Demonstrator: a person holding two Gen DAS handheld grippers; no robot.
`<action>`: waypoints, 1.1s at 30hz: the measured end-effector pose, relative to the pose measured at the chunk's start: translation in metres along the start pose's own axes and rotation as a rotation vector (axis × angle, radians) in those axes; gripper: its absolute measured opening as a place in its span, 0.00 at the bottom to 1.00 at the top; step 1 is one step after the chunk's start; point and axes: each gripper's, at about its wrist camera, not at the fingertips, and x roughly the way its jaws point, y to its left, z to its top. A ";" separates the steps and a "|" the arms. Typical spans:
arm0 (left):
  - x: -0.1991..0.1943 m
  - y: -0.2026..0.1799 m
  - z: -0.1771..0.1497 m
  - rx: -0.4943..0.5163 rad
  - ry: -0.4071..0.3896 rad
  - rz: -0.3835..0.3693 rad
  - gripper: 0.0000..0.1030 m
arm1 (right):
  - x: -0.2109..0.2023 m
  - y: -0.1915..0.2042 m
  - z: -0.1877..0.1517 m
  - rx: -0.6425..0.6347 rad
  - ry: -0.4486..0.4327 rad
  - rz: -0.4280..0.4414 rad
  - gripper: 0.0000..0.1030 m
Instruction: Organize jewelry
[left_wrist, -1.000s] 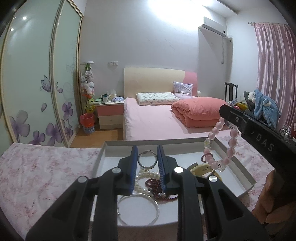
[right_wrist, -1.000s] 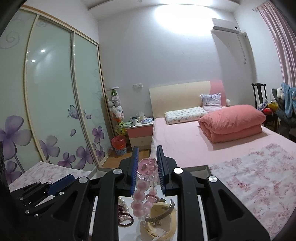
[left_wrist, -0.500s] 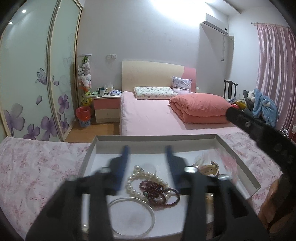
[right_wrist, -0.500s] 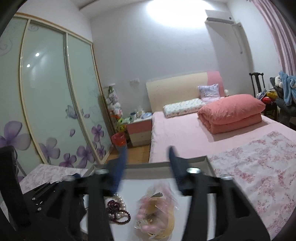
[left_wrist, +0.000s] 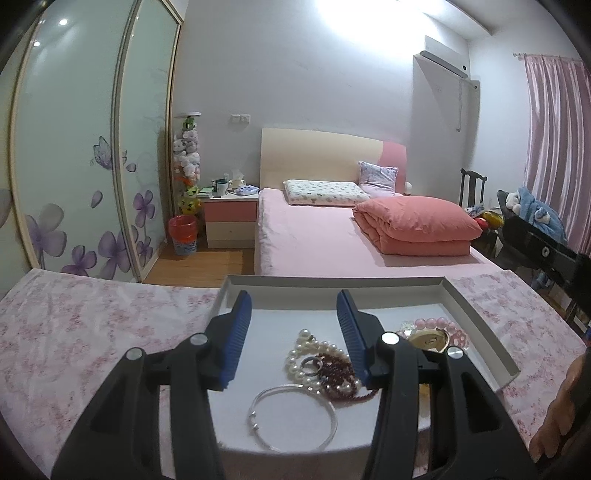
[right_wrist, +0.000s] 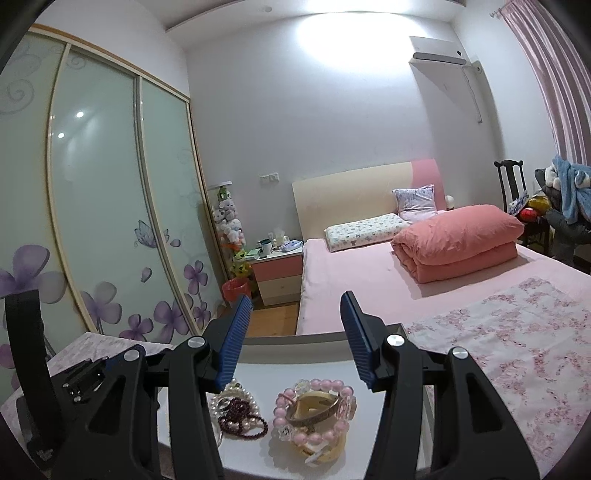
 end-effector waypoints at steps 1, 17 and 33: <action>-0.006 0.002 0.000 -0.003 -0.002 0.003 0.48 | -0.005 0.000 0.000 0.000 0.000 0.001 0.51; -0.124 0.032 -0.028 -0.006 -0.045 0.038 0.76 | -0.080 0.001 -0.022 0.019 0.110 -0.005 0.74; -0.192 0.028 -0.064 0.059 -0.127 0.118 0.96 | -0.129 0.028 -0.060 -0.151 0.126 -0.148 0.98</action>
